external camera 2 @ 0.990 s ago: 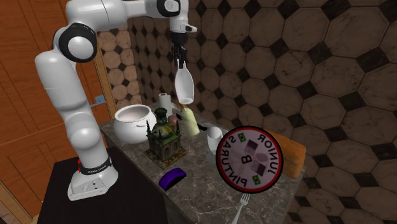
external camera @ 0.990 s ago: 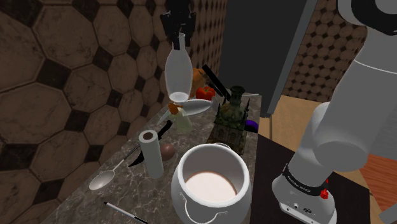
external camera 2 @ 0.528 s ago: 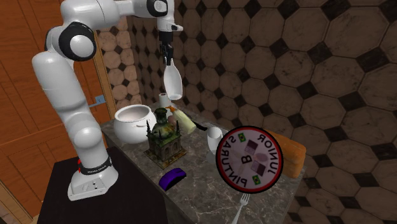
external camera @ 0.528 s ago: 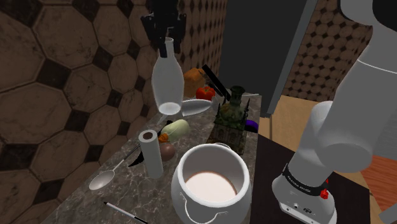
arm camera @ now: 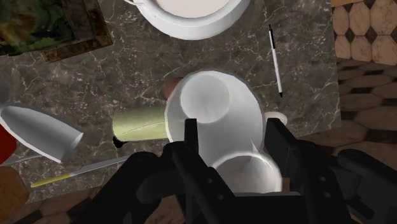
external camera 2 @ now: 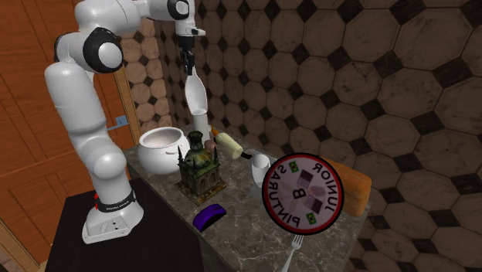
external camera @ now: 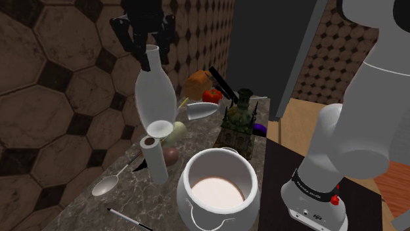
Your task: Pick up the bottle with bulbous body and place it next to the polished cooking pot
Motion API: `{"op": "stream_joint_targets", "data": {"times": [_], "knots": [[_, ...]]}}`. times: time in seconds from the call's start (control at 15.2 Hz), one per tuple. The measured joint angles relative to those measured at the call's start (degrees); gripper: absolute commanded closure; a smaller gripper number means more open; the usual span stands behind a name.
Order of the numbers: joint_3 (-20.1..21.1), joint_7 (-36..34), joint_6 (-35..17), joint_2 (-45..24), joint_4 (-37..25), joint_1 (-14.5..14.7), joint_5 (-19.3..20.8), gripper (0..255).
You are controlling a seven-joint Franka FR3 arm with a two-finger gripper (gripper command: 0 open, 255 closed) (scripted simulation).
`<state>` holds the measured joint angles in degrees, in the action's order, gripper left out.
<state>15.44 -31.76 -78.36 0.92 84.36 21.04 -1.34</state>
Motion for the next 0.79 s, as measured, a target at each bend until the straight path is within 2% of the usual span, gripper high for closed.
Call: {"op": "stream_joint_targets", "data": {"times": [0.33, 0.79], "knots": [[3.62, -7.32, -0.07, -3.36, -3.30, 3.71, 0.41, 255], [8.40, -18.29, 2.94, -12.94, -15.47, 10.86, 3.58, 255]]}}
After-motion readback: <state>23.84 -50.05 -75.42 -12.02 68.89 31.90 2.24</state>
